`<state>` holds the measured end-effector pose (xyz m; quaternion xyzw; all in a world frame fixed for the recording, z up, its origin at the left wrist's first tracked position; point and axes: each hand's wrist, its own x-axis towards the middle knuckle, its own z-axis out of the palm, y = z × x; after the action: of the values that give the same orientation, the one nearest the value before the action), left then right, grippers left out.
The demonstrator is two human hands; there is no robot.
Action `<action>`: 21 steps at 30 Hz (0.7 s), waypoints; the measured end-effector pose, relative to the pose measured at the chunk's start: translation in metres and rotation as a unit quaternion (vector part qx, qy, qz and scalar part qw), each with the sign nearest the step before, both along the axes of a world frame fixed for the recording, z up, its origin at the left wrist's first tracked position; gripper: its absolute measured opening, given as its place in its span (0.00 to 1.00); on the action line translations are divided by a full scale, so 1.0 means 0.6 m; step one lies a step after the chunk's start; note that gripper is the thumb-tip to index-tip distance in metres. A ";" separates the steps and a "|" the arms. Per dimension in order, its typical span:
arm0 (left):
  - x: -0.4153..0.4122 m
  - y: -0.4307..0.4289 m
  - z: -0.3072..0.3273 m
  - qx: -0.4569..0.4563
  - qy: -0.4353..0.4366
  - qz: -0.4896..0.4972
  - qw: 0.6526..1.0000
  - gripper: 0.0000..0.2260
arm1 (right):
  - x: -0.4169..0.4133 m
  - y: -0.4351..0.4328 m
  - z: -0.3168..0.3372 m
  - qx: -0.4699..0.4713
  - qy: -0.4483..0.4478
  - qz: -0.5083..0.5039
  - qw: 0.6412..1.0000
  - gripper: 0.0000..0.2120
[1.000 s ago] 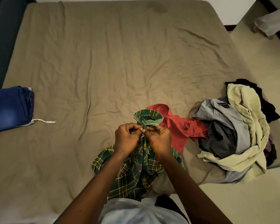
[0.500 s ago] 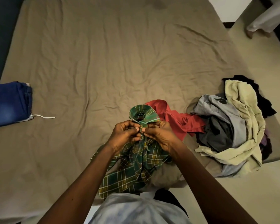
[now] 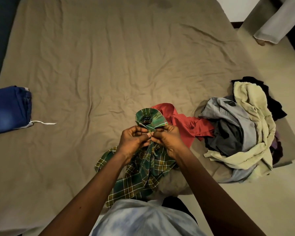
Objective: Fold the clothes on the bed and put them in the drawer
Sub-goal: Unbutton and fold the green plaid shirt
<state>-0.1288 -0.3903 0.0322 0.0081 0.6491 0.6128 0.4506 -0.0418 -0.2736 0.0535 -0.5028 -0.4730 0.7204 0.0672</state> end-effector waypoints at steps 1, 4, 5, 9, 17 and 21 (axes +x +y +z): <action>-0.002 0.001 0.002 -0.001 0.005 0.000 1.000 0.05 | 0.001 0.002 0.005 -0.007 0.008 0.008 1.000 0.14; -0.009 0.002 0.006 -0.008 0.014 -0.010 1.000 0.05 | 0.001 0.008 0.012 0.027 0.010 0.049 0.998 0.14; -0.009 0.002 0.008 -0.008 0.012 -0.013 1.000 0.05 | -0.001 0.009 0.013 0.048 0.005 0.060 0.997 0.13; -0.003 0.003 0.010 0.002 0.009 -0.017 1.000 0.05 | -0.008 0.011 0.008 0.187 -0.063 0.104 0.975 0.09; -0.003 0.003 0.007 0.008 0.013 -0.014 1.000 0.06 | -0.010 0.020 0.020 0.330 -0.108 0.214 0.913 0.08; -0.004 0.009 0.005 0.018 -0.003 -0.015 1.000 0.07 | -0.016 0.018 0.012 0.372 -0.143 0.198 0.896 0.05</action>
<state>-0.1313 -0.3848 0.0353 0.0236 0.6366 0.6175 0.4614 -0.0514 -0.2628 0.0608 -0.4349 -0.8006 0.4105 0.0372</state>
